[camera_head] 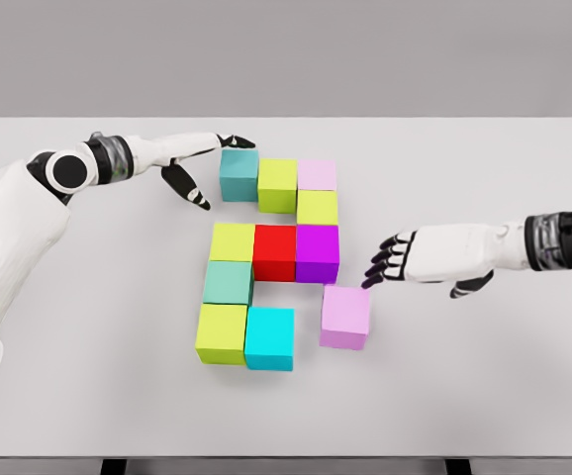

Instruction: Assemble the squares on the desktop into the number 2

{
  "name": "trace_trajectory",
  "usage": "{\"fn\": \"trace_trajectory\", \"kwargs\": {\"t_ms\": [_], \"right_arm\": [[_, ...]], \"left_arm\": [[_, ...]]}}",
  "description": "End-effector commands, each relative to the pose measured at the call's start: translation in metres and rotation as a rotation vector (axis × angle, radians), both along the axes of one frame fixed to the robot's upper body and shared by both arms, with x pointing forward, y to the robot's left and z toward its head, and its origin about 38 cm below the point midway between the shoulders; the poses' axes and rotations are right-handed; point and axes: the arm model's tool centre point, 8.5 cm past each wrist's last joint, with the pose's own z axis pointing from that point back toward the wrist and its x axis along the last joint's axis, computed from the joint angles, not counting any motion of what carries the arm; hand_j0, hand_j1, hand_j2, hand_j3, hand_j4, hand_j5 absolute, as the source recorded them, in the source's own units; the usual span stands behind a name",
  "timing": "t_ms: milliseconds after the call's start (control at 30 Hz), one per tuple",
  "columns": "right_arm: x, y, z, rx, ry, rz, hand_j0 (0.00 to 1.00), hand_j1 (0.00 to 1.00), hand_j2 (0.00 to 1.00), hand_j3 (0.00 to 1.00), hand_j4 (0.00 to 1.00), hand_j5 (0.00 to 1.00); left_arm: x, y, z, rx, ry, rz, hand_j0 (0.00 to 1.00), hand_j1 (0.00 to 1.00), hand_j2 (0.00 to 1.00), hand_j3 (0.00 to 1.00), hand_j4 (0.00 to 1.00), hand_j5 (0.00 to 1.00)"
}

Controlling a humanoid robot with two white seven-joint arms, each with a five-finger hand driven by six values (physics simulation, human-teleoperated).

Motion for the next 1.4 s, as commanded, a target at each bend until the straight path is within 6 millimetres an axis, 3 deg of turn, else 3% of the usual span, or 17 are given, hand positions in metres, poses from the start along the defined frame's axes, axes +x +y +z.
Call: {"fn": "trace_trajectory", "kwargs": {"t_ms": [0, 267, 433, 600, 800, 1067, 1367], "right_arm": [[-0.005, 0.005, 0.001, 0.002, 0.0, 0.021, 1.0, 1.0, 1.0, 1.0, 1.0, 1.0], [-0.012, 0.012, -0.002, 0.007, 0.01, 0.047, 1.0, 1.0, 1.0, 1.0, 1.0, 1.0], [-0.004, 0.003, 0.001, 0.002, 0.002, 0.013, 1.0, 1.0, 1.0, 1.0, 1.0, 1.0], [-0.01, -0.001, -0.001, -0.013, 0.009, 0.017, 1.0, 1.0, 1.0, 1.0, 1.0, 1.0], [-0.024, 0.01, -0.009, -0.014, 0.035, 0.064, 1.0, 1.0, 1.0, 1.0, 1.0, 1.0], [-0.026, 0.02, -0.014, -0.002, 0.048, 0.089, 1.0, 1.0, 1.0, 1.0, 1.0, 1.0], [-0.027, 0.026, -0.016, 0.0, 0.053, 0.104, 1.0, 1.0, 1.0, 1.0, 1.0, 1.0]], "left_arm": [[0.0, 0.0, -0.001, -0.004, 0.004, 0.003, 1.0, 1.0, 1.0, 1.0, 1.0, 1.0], [-0.001, 0.007, -0.002, 0.015, 0.005, 0.004, 1.0, 1.0, 1.0, 1.0, 1.0, 1.0], [-0.001, 0.006, -0.001, 0.015, -0.001, -0.005, 1.0, 1.0, 1.0, 1.0, 1.0, 1.0], [-0.002, 0.004, 0.0, 0.014, -0.005, -0.009, 1.0, 1.0, 1.0, 1.0, 1.0, 1.0], [-0.002, 0.004, 0.0, 0.014, -0.007, -0.012, 1.0, 1.0, 1.0, 1.0, 1.0, 1.0], [-0.003, 0.012, 0.003, 0.02, -0.025, -0.026, 1.0, 1.0, 1.0, 1.0, 1.0, 1.0], [-0.006, 0.008, 0.006, 0.012, -0.053, -0.075, 1.0, 1.0, 1.0, 1.0, 1.0, 1.0]]}}
